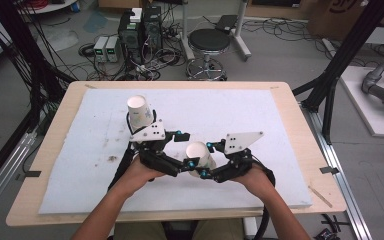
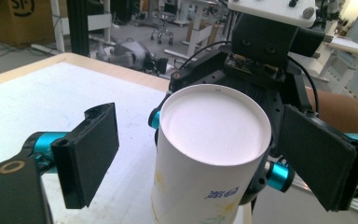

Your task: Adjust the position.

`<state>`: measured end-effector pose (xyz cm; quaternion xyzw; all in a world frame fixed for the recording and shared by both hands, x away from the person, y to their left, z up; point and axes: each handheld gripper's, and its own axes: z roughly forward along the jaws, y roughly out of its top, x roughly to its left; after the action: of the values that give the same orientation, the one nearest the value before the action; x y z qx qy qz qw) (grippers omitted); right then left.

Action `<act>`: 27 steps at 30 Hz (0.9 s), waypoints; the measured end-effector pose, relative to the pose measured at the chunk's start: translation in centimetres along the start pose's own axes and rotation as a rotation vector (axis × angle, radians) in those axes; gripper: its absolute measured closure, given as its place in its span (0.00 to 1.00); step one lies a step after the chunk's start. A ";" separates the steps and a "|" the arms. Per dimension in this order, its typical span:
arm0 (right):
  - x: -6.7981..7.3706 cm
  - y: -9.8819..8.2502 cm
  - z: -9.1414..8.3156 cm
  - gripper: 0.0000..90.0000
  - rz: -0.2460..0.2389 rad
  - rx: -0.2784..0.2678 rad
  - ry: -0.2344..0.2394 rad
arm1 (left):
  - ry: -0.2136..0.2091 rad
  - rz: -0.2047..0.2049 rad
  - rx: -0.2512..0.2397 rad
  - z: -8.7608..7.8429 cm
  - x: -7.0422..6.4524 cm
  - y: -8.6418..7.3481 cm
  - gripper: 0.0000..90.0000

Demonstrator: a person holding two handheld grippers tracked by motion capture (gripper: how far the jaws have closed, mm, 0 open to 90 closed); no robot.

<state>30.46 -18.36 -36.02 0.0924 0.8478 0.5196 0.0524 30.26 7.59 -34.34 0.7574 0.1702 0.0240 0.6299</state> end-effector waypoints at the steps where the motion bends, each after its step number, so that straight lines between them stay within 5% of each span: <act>1: 0.0 0.0 0.0 0.38 0.000 0.000 0.000 | 0.000 0.000 0.000 0.0 0.0 0.0 0.15; 11: -0.2 1.3 -0.1 0.39 -0.074 0.177 0.009 | -0.014 0.025 0.072 -0.8 0.1 0.5 0.15; 27: 0.0 3.1 0.3 0.39 -0.152 0.352 0.046 | -0.038 0.055 0.165 -0.9 0.1 0.4 0.15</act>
<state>30.86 -16.75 -33.41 0.0241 0.9310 0.3600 0.0551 30.24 8.45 -33.76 0.8115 0.1386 0.0126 0.5676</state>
